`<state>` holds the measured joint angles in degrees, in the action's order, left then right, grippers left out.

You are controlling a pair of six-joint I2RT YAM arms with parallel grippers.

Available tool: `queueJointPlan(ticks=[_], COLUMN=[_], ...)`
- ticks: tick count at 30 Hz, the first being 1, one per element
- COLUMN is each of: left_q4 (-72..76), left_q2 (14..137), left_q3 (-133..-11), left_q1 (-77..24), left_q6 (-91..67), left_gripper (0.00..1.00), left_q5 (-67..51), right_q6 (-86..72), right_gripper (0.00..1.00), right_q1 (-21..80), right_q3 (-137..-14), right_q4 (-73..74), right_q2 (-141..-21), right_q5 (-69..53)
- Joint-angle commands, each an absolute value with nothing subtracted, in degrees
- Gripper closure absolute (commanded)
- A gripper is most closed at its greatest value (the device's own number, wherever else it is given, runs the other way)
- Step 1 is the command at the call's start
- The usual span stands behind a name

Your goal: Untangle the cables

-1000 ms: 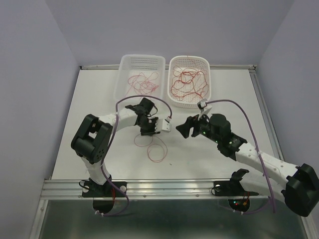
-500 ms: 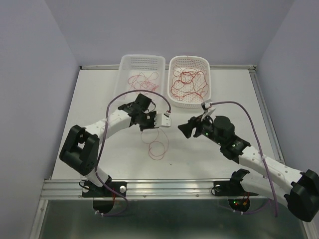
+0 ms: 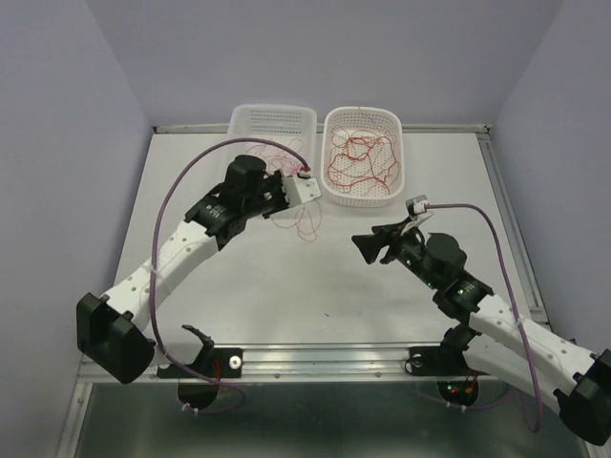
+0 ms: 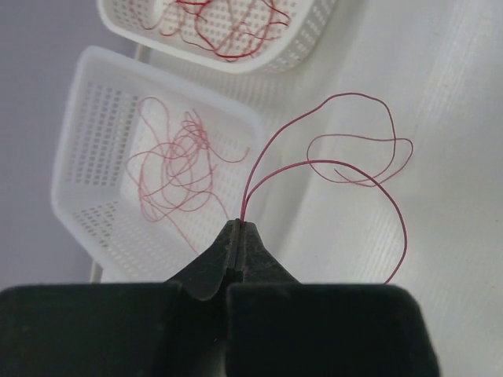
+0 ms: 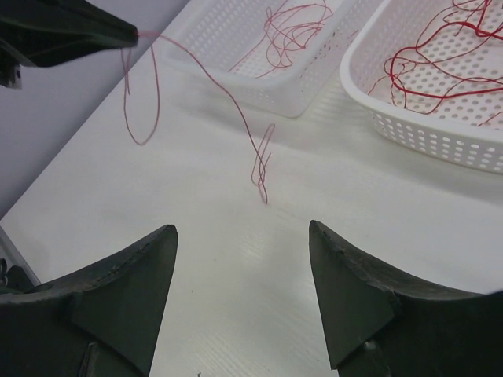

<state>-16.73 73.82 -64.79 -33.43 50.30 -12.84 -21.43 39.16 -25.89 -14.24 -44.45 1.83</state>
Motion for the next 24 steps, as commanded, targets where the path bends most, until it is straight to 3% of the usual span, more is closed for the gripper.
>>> queueJointPlan(ticks=[1, 6, 15, 24], left_q4=[-9.2, -6.1, -2.7, -2.2], left_q2=[67.2, 63.4, 70.7, 81.9], left_q3=[-70.1, -75.6, -88.9, -101.3], left_q1=[-33.7, -33.6, -32.0, -26.2], left_q6=[44.6, 43.2, 44.3, 44.4], left_gripper=[1.0, 1.0, 1.0, 1.0], left_q5=[-6.3, -1.3, 11.3, 10.1], right_q6=[-22.1, -22.1, -22.4, -22.9], right_gripper=[0.27, 0.27, 0.27, 0.27], right_q1=[39.7, 39.8, 39.8, 39.8], right_q3=[-24.8, -24.8, -25.2, -24.4], right_q4=[-17.2, -17.9, -18.2, -18.5], right_q2=[-44.2, -45.1, -45.2, -43.3], right_q5=[3.7, 3.6, 3.3, 3.3])
